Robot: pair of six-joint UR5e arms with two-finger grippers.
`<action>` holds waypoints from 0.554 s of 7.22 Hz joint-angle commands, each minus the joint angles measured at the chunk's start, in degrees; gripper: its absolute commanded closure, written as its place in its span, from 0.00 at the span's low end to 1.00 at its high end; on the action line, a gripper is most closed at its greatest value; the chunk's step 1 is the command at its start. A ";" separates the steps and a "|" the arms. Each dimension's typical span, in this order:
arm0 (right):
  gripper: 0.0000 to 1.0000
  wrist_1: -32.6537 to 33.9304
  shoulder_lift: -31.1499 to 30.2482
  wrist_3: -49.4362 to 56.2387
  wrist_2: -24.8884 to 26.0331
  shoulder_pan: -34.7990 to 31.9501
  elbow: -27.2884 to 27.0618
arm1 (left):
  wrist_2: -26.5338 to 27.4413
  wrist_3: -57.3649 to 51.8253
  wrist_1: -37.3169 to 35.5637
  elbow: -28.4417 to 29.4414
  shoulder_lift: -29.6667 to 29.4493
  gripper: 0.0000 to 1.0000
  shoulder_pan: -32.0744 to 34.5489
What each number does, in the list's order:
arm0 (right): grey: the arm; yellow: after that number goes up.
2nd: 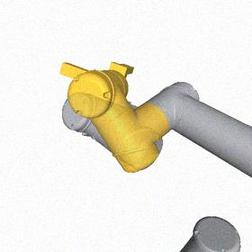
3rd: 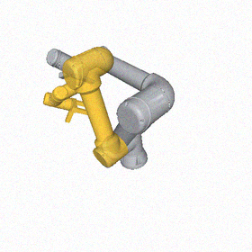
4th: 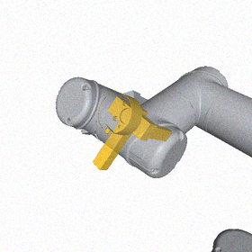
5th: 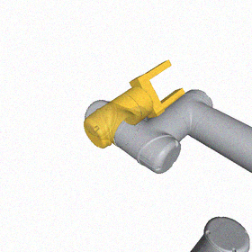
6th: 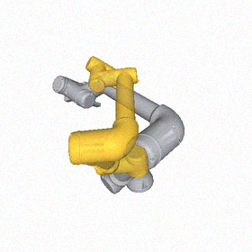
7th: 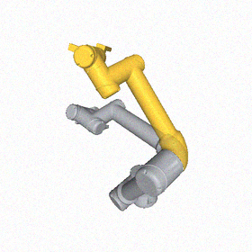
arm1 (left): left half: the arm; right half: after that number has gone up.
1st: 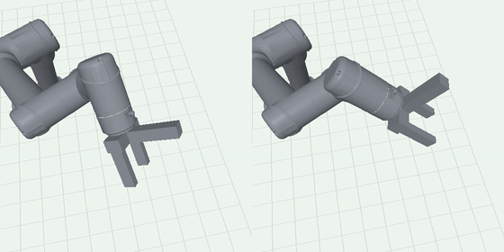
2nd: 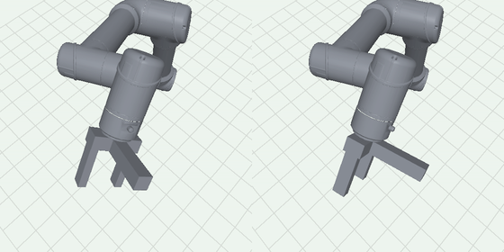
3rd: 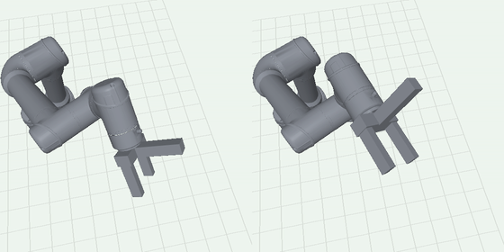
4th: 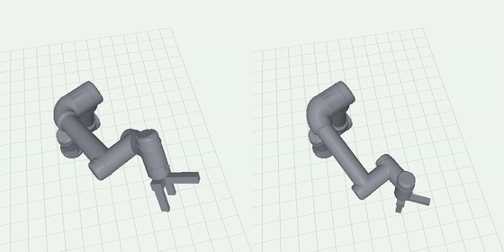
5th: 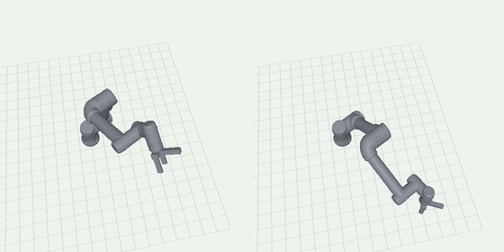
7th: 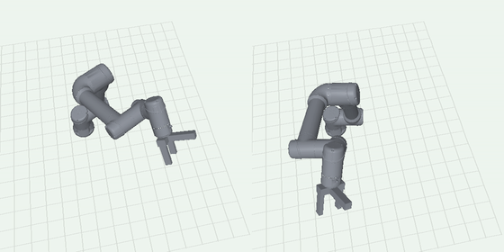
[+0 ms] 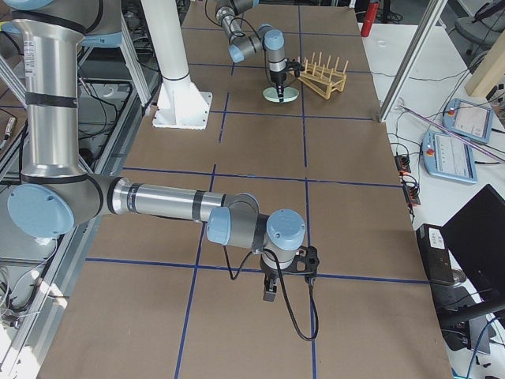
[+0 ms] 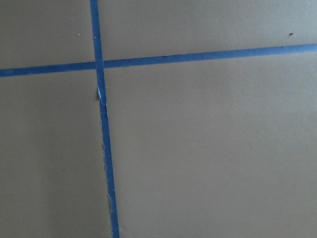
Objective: Place plate on rack
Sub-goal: 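Lift the plate with the left gripper and tilt it upright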
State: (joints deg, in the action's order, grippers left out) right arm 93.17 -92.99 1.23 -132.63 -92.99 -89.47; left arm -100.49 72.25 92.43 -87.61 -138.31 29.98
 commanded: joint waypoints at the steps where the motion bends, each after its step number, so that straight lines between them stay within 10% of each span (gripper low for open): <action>1: 0.00 0.00 0.00 0.00 0.00 0.00 0.00 | -1.19 -0.09 -10.91 -12.80 -0.03 1.00 3.40; 4: 0.00 0.00 0.00 0.00 0.00 0.00 0.00 | -10.40 -1.58 -11.74 -18.91 -0.03 1.00 13.76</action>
State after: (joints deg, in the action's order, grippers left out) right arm 93.16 -92.99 1.23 -132.63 -92.99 -89.47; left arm -107.43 70.98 80.90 -104.53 -138.25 39.58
